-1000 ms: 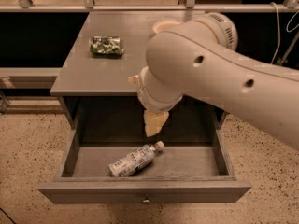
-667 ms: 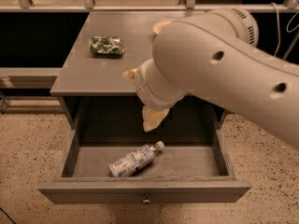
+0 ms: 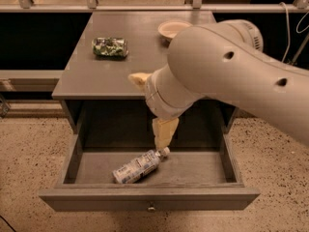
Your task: Pick blue plastic bottle from top drawer and place on counter
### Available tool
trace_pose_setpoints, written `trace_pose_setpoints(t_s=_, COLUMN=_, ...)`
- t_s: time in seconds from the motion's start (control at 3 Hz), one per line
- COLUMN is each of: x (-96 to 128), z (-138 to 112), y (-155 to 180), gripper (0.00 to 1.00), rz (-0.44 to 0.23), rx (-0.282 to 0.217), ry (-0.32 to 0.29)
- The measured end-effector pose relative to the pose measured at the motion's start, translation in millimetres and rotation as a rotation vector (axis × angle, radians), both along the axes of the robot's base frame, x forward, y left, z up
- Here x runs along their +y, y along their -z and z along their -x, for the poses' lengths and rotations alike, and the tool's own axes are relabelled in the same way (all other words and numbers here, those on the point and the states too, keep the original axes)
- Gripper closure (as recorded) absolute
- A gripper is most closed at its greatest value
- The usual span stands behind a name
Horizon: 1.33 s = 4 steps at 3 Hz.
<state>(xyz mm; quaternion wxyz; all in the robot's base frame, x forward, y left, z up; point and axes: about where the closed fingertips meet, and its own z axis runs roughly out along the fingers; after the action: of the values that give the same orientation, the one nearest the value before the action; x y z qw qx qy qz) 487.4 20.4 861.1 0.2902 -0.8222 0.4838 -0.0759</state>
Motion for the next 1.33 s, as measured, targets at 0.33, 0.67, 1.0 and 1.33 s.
trace_pose_setpoints(t_s=0.33, x=4, z=2, y=49, gripper=0.00, rz=-0.039, rx=0.137, ry=-0.048)
trace_pose_setpoints(t_s=0.67, x=8, z=5, y=104, gripper=0.00, rz=-0.065, rx=0.274, ry=-0.107)
trace_pose_setpoints(t_s=1.0, x=12, z=1, y=130, gripper=0.00, rz=-0.065, rx=0.329, ry=-0.141)
trace_pose_setpoints(t_s=1.33, x=25, z=-1, y=164, gripper=0.19, rz=-0.037, rx=0.406, ry=-0.200)
